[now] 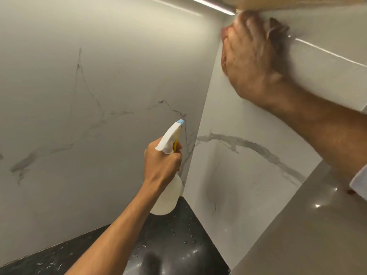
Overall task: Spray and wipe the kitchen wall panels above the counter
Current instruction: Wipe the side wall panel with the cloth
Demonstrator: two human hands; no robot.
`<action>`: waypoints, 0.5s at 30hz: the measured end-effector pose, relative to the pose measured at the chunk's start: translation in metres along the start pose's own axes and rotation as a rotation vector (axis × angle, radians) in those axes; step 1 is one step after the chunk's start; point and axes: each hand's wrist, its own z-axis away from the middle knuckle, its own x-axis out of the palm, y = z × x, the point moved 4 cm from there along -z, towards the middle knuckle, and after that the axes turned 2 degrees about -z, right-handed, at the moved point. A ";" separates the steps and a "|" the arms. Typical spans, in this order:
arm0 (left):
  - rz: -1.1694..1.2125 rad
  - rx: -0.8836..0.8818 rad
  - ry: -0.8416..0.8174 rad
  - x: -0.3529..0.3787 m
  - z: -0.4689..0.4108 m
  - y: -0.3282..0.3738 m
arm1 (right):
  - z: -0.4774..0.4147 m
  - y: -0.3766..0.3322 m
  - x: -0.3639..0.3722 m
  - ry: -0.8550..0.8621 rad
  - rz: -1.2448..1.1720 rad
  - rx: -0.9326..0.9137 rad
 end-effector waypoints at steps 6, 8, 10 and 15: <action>0.021 0.016 -0.013 0.005 0.005 0.001 | 0.126 -0.057 -0.015 -0.320 -0.488 -0.461; 0.029 0.018 -0.029 0.009 0.006 0.003 | 0.128 -0.028 -0.011 -0.250 -0.330 -0.346; 0.035 0.012 -0.025 0.015 0.003 0.006 | 0.095 0.010 -0.004 -0.040 -0.045 -0.176; 0.054 0.052 -0.011 0.029 0.000 0.016 | 0.103 -0.019 -0.013 -0.094 0.002 -0.106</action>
